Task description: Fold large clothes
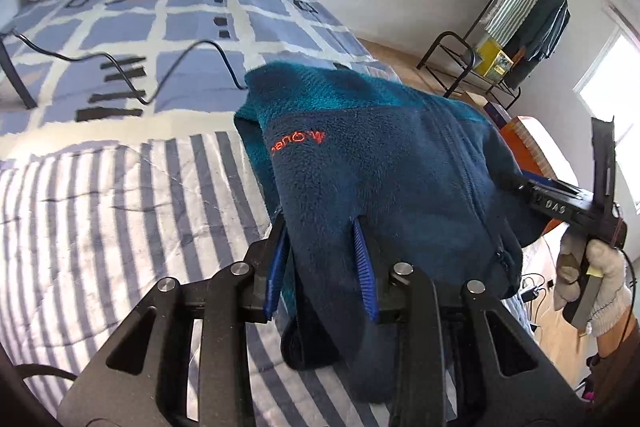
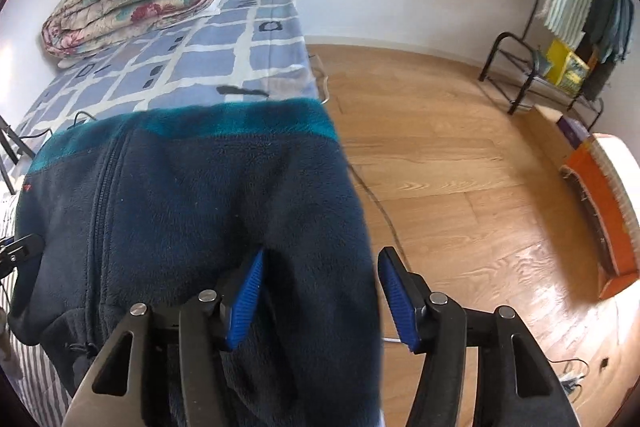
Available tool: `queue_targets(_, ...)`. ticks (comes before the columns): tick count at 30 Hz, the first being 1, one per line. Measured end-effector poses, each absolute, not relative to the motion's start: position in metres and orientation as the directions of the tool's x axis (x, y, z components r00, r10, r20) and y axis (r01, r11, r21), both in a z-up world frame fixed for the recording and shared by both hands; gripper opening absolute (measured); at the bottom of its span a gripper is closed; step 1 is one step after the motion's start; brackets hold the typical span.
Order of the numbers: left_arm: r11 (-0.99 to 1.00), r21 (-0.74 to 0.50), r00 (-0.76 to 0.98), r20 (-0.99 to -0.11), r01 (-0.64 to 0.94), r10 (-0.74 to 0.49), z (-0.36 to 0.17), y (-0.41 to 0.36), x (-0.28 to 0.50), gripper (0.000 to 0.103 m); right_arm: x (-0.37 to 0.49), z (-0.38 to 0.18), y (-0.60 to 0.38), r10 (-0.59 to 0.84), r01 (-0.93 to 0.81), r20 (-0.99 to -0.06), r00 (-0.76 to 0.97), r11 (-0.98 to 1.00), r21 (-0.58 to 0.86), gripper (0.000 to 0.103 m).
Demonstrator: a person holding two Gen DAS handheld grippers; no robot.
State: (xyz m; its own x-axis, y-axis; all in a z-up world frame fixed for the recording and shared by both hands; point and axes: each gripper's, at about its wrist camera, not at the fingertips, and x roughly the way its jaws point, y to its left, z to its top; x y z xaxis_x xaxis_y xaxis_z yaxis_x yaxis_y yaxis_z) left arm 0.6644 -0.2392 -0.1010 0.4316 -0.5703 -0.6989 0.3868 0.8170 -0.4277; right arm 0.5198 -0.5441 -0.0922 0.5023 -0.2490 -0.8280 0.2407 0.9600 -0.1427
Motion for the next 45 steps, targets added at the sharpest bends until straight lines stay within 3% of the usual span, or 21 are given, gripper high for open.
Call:
queue_targets(15,0.791,-0.354,0.524,-0.604,0.499,-0.600,-0.001,-0.213,0.557,0.031,0.442,-0.002,-0.482,-0.248,0.234,-0.737,0.629,0.964,-0.125,0.056)
queue_targets(30,0.800,-0.198,0.654,-0.483,0.566,-0.582,0.155,-0.138,0.362,0.031,0.290,0.130,-0.390,-0.197,0.175,-0.628,0.753,0.980,-0.098,0.056)
queue_targets(38,0.797,-0.161,0.684,-0.433,0.582,-0.587,0.191,-0.095,0.258,0.031,0.202,0.176,-0.339,-0.200,0.160,-0.602,0.773,0.980,-0.120,0.056)
queue_targets(45,0.805,-0.115,0.711,-0.407,0.582,-0.573,0.193,-0.069,0.187,0.056,0.137,0.181,-0.296,-0.195,0.142,-0.580,0.791,0.980,-0.136,0.060)
